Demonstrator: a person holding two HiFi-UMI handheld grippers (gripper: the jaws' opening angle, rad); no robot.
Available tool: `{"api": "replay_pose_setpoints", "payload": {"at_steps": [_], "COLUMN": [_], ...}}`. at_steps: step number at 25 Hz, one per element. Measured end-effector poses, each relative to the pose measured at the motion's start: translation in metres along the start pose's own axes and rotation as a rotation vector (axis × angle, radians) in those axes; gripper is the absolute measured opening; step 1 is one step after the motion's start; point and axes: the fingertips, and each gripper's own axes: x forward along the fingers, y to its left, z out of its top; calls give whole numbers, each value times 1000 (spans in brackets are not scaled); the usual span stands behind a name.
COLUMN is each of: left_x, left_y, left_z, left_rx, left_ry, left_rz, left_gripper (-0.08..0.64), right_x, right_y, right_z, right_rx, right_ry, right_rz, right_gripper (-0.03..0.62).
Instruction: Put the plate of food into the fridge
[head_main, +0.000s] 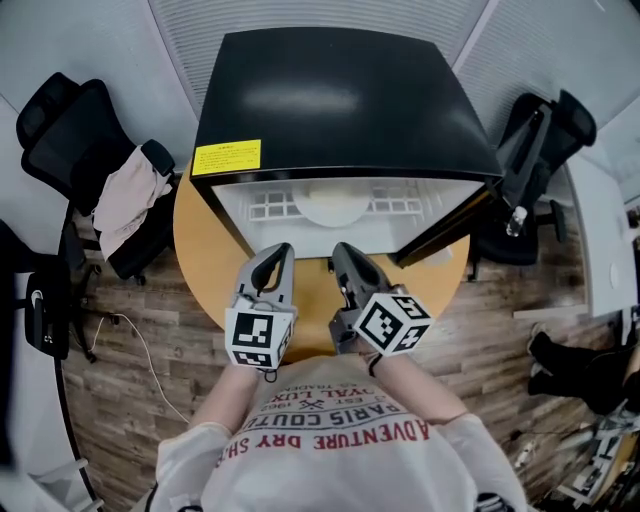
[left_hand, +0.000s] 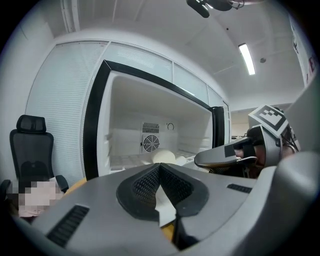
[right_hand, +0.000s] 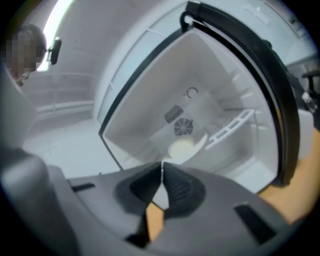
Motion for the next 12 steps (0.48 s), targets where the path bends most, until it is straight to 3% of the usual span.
{"api": "replay_pose_setpoints", "payload": {"at_steps": [8, 12], "left_x": [-10, -14], "left_y": [5, 7], "left_z": [5, 12], "left_rx": [-3, 26], "left_ry": [-20, -41], "left_rz": [-7, -2], "left_gripper": [26, 27], "right_x": [-14, -15], "right_y": [18, 26], "right_z": [11, 18], "right_rx": [-566, -688], "right_ry": [-43, -73], "right_rz": [-62, -62], "right_gripper": [29, 28]}}
